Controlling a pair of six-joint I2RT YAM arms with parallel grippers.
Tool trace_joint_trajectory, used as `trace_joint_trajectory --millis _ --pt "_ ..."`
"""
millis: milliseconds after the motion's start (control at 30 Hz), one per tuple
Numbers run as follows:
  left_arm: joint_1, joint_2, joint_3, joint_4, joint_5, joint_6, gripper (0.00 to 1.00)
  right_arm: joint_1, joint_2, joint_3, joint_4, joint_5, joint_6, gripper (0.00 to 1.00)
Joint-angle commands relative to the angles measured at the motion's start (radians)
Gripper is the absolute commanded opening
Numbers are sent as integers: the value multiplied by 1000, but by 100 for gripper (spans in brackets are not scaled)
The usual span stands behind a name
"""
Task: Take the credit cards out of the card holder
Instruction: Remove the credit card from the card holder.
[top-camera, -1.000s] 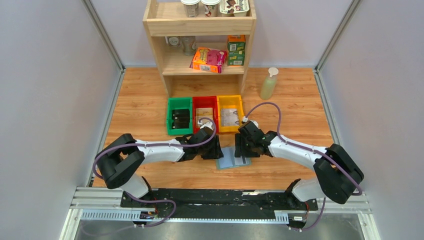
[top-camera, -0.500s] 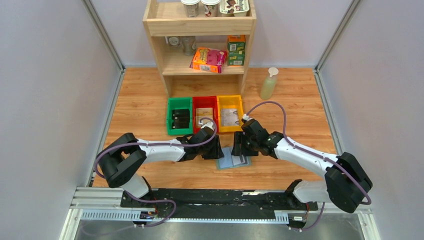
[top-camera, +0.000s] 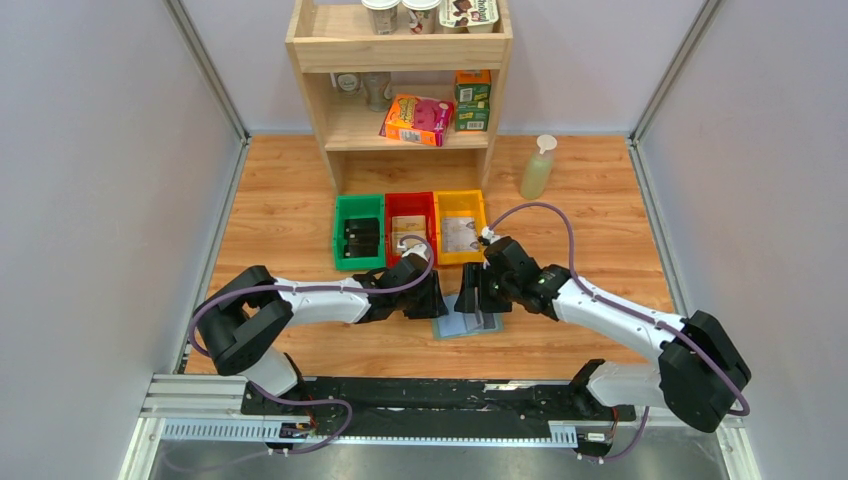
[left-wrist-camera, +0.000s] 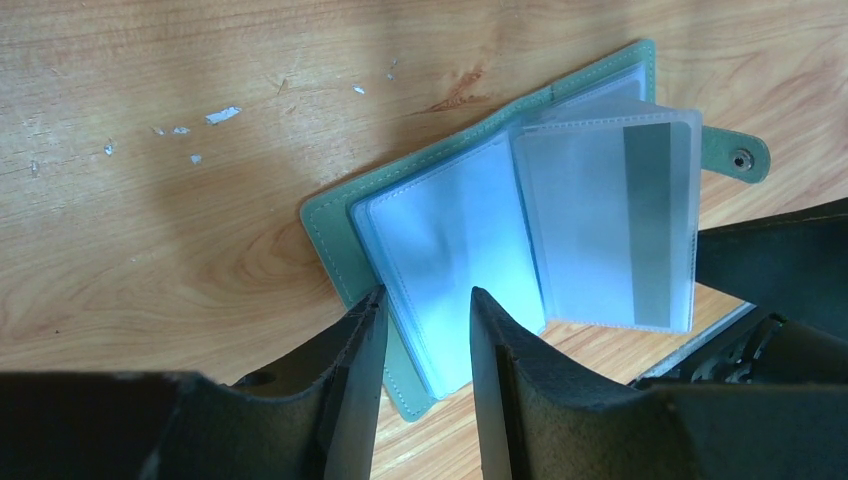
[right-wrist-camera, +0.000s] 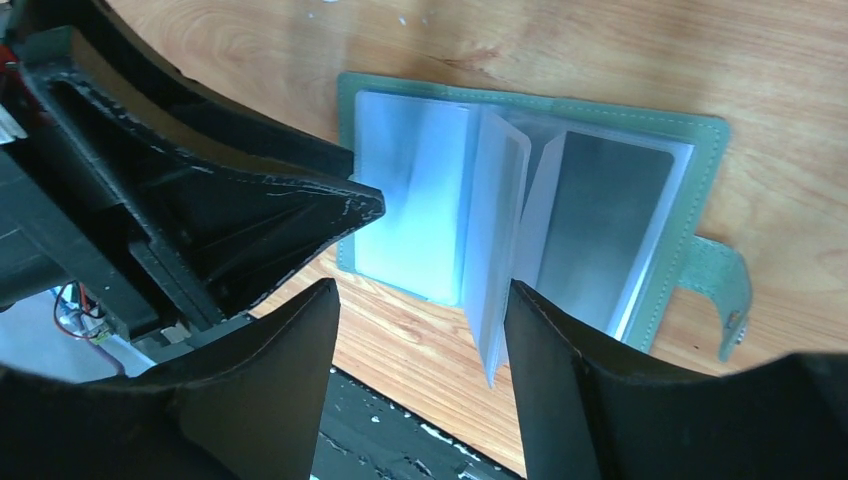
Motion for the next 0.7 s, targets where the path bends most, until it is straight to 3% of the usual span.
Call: trace_joint_trajectory --millis 0,467,667 --pt "-6 -14 10 29 13 -13 43 12 -22 34 70 -54 3 64" --pt "-6 -104 -56 33 -54 -51 44 49 93 53 154 -163 3 67" --pt "-8 -135 -75 30 -76 -62 43 43 84 54 78 -42 -12 70"
